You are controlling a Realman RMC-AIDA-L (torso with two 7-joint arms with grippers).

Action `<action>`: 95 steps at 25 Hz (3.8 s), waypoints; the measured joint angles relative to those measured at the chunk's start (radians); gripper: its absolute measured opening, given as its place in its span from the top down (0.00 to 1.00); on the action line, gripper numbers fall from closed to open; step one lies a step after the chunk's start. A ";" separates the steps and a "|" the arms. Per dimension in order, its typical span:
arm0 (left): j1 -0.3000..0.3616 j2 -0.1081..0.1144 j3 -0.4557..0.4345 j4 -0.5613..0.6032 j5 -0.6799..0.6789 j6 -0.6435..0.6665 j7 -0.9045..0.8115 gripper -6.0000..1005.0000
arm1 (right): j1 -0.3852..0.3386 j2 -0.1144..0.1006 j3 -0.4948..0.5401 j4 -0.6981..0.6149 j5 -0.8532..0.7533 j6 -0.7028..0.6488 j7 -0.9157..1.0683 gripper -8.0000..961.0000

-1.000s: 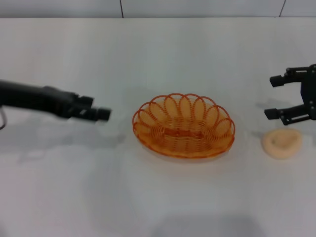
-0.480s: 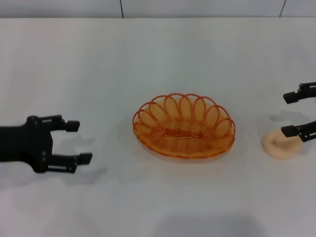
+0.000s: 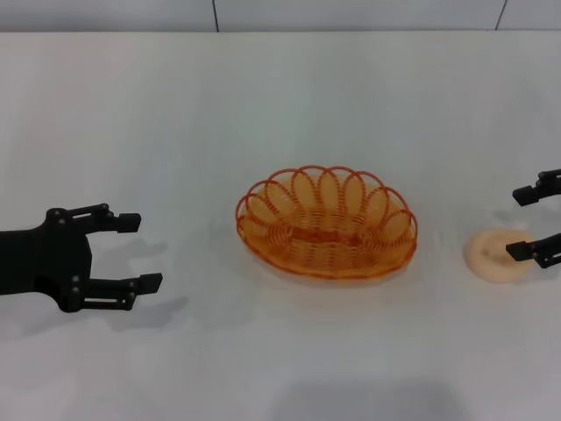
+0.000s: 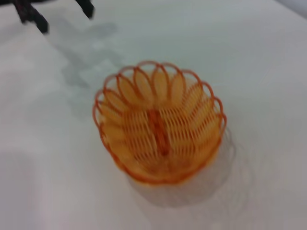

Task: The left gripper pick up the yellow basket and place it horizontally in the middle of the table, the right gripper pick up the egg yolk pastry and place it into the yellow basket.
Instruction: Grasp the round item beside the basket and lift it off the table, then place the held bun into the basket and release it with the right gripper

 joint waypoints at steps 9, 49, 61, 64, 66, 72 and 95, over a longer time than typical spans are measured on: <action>-0.021 0.004 -0.001 -0.003 0.012 -0.004 -0.017 0.13 | 0.033 0.023 -0.009 0.063 -0.082 0.089 0.017 0.12; 0.008 0.007 -0.016 0.025 0.007 0.032 -0.014 0.14 | 0.045 0.046 0.120 -0.188 0.001 -0.160 0.155 0.95; 0.025 0.000 -0.029 0.028 0.010 0.041 0.004 0.14 | 0.040 0.090 -0.215 -0.215 0.226 0.026 0.295 0.95; 0.022 0.000 -0.029 0.028 0.009 0.040 0.010 0.14 | 0.041 0.089 -0.303 -0.179 0.285 0.111 0.290 0.95; 0.018 0.000 -0.029 0.028 0.009 0.039 0.010 0.14 | 0.044 0.089 -0.347 -0.160 0.303 0.157 0.284 0.95; 0.014 -0.001 -0.029 0.028 0.009 0.036 0.010 0.14 | 0.047 0.092 -0.455 -0.110 0.341 0.296 0.272 0.95; -0.005 -0.005 -0.029 0.024 0.012 0.021 0.013 0.14 | -0.022 0.063 -0.253 0.063 0.435 0.160 -0.017 0.40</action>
